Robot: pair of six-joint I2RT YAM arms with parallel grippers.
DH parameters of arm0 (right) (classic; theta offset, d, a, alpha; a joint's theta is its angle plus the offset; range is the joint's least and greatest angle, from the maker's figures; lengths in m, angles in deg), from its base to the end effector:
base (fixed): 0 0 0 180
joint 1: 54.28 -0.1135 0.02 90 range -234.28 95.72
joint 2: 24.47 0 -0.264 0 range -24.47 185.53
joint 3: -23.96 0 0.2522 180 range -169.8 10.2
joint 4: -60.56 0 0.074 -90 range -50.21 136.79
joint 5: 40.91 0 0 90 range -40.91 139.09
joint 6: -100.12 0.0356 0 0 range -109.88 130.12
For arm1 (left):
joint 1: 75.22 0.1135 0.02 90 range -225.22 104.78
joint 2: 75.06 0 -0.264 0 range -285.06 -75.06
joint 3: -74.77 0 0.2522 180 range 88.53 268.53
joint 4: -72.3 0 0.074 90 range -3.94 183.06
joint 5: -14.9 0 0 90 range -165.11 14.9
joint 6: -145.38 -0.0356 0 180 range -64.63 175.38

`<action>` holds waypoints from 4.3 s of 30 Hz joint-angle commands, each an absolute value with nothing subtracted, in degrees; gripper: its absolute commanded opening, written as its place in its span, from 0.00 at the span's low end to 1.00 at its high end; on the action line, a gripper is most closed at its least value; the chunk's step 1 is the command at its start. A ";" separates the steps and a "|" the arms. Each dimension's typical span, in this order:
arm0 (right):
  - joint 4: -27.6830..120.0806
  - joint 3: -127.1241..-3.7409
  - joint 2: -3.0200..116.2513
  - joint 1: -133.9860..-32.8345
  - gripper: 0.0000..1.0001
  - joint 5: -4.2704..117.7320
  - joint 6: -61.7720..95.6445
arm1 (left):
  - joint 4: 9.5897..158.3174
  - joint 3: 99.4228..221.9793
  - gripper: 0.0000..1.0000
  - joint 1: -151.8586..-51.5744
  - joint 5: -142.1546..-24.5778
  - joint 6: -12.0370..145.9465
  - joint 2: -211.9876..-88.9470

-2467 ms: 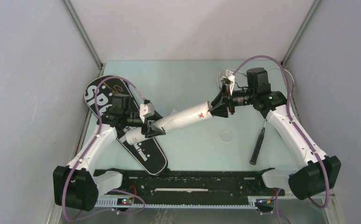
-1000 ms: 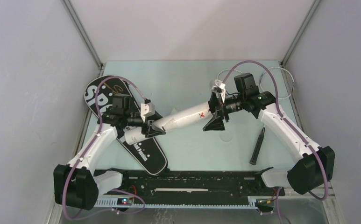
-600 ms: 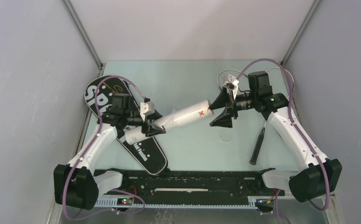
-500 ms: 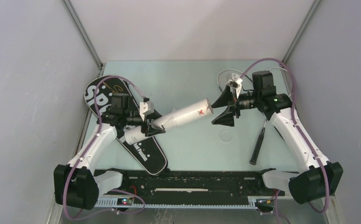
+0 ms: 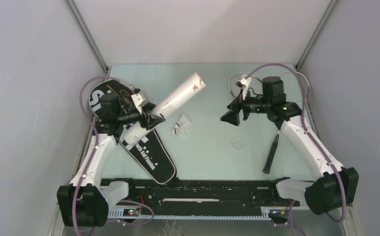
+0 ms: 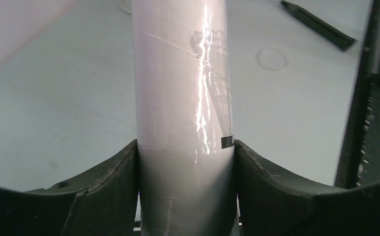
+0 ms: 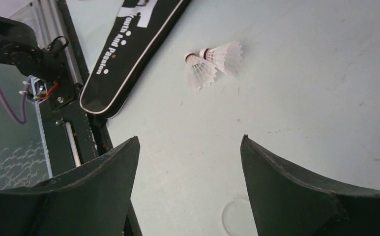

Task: Pack up the badminton gear
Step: Pick up the shuttlecock at the center of the board, then place the shuttlecock at the shuttle tube.

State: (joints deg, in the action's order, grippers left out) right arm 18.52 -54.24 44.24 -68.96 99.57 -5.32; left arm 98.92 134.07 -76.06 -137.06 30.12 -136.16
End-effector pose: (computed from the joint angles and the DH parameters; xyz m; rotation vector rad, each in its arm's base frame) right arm 0.2391 0.0910 0.3491 -1.0047 1.7725 0.9228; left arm 0.2238 -0.0347 0.2935 1.0131 1.5759 -0.8128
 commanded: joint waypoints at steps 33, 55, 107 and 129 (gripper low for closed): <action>31.42 -74.58 91.86 -96.97 0.60 79.47 11.84 | 84.00 134.91 0.37 -69.20 -125.89 43.49 -129.60; 26.65 -67.03 77.68 -94.61 0.00 88.01 4.10 | 85.15 134.99 0.38 -69.30 -133.70 40.43 -131.45; -1.03 -61.92 41.17 -76.07 0.00 99.26 -23.45 | 120.33 136.59 0.41 -82.90 -141.40 -4.63 -132.98; -6.81 -63.35 43.86 -76.92 0.59 108.02 -30.80 | 120.82 136.58 0.42 -83.84 -141.96 -5.57 -133.53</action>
